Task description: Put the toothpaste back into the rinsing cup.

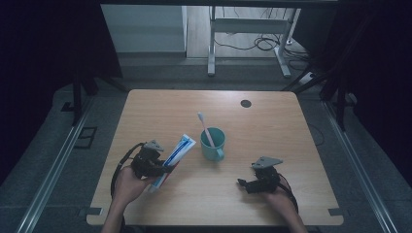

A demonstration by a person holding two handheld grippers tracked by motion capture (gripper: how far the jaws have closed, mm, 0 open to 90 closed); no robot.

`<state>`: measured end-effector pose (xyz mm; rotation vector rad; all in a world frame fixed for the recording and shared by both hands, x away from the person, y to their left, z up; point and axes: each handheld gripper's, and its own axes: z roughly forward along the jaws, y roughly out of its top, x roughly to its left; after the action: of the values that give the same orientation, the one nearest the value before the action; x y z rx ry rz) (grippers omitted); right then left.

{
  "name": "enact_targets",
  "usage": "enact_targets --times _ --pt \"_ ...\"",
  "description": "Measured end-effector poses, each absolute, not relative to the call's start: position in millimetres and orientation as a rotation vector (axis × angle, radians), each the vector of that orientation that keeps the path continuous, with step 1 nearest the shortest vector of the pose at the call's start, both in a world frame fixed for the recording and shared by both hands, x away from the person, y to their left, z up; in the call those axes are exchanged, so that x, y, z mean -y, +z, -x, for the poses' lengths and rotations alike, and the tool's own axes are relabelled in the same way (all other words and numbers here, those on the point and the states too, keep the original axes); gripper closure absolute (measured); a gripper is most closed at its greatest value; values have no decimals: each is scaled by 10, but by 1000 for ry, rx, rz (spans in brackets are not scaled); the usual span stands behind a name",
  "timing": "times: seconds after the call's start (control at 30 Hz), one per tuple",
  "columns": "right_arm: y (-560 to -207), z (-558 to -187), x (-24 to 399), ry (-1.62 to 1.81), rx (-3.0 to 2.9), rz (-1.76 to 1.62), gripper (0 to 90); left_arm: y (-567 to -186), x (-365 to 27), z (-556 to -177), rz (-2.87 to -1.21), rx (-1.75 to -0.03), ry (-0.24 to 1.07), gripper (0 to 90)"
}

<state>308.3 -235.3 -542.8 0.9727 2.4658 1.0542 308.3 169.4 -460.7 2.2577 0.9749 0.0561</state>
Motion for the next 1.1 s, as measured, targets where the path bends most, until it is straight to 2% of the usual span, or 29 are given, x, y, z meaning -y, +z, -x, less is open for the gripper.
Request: enact_targets --times 0.2,0.5,0.83,1.1 --pt "-5427 -3083 2353 1055 -2466 -972 132 -4545 -1696 -3043 -2194 -945 53 715" --pt "-5427 -3083 2353 1055 -2466 -973 132 -4366 -1617 -2971 -2104 -866 126 717" --pt "-5427 -3083 2353 1055 -2466 -973 132 -4202 -1444 -2957 -2051 -800 217 718" --pt "-5427 -3082 2352 1058 -2466 -977 132 -4182 -1318 -3039 -2048 -790 241 718"
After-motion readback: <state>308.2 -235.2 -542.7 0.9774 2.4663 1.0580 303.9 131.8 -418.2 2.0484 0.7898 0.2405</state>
